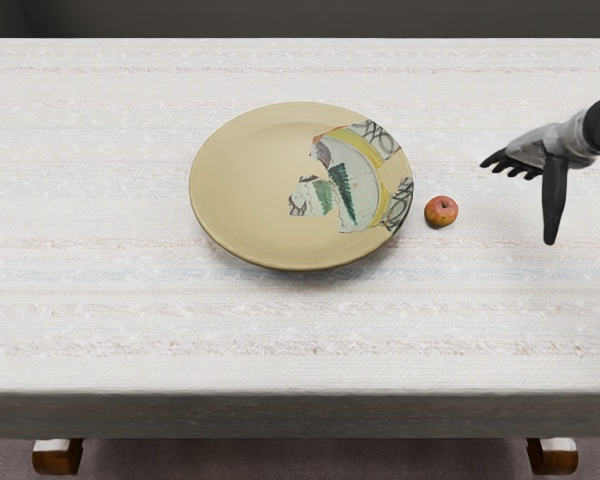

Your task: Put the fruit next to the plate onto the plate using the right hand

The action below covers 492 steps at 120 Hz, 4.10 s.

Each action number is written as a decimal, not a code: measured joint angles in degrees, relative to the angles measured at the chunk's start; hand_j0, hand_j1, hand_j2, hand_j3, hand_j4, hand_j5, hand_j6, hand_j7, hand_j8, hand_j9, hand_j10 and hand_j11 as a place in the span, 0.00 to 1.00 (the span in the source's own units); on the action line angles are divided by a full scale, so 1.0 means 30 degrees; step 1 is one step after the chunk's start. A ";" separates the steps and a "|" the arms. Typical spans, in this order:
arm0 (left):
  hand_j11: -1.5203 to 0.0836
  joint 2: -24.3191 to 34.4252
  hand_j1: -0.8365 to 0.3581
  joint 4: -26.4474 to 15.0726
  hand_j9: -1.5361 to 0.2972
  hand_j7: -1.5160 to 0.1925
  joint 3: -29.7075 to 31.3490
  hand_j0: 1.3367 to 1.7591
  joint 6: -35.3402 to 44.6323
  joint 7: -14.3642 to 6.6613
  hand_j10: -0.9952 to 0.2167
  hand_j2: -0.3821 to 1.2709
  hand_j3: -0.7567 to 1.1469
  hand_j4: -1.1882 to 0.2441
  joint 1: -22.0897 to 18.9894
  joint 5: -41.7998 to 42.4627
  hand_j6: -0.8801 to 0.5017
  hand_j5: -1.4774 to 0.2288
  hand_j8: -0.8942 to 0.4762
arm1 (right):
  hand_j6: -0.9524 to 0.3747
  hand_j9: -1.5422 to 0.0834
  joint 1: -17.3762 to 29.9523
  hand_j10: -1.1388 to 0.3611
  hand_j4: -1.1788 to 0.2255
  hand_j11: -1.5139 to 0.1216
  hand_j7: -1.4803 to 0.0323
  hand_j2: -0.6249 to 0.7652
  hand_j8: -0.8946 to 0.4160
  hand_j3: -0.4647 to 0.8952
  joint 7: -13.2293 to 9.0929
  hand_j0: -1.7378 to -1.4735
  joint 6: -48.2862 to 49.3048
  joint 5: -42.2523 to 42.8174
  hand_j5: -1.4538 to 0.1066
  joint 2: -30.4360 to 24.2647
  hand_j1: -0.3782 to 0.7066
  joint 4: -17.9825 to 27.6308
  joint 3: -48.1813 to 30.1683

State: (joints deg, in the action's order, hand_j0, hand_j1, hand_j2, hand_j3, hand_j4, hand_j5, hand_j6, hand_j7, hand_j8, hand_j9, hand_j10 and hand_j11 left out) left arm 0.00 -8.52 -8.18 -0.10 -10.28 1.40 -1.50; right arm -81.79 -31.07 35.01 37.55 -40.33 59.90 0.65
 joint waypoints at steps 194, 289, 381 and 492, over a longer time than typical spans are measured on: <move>0.95 0.0000 0.99 -0.0001 0.84 0.89 -0.0001 0.76 -0.0004 -0.0001 0.82 0.23 0.40 0.83 0.0002 0.0000 0.64 0.87 0.65 | 0.63 0.86 0.3470 0.68 0.76 0.84 0.88 0.44 0.60 0.34 -0.1310 0.30 -1.7441 0.4573 0.84 0.1320 0.15 0.8326 0.1361; 0.95 0.0000 0.99 -0.0001 0.84 0.89 0.0000 0.76 -0.0002 0.0000 0.82 0.23 0.40 0.83 -0.0010 0.0000 0.64 0.87 0.65 | 0.49 0.71 0.2335 0.56 0.63 0.69 0.73 0.41 0.46 0.34 -0.1310 0.30 -1.8363 0.5298 0.69 0.3579 0.35 0.5308 0.4059; 0.95 0.0000 0.99 -0.0001 0.84 0.89 0.0000 0.76 -0.0005 0.0000 0.82 0.23 0.40 0.83 -0.0002 0.0000 0.64 0.87 0.65 | 0.48 0.70 0.3607 0.55 0.62 0.68 0.72 0.41 0.45 0.34 -0.1310 0.30 -1.9401 0.5316 0.68 0.5911 0.36 0.2729 0.4098; 0.95 0.0000 0.99 -0.0001 0.84 0.89 -0.0001 0.76 -0.0002 0.0001 0.82 0.23 0.40 0.83 -0.0002 -0.0001 0.64 0.87 0.65 | 0.38 0.45 0.4285 0.35 0.40 0.43 0.45 0.51 0.33 0.34 -0.1319 0.32 -1.9469 0.5028 0.42 0.5909 0.60 0.2244 0.3826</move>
State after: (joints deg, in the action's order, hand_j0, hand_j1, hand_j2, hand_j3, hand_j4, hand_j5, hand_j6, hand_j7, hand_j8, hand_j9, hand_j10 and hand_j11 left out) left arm 0.00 -8.53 -8.18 -0.10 -10.28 1.39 -1.50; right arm -68.93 -35.03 -23.40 52.64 -22.60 66.63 12.13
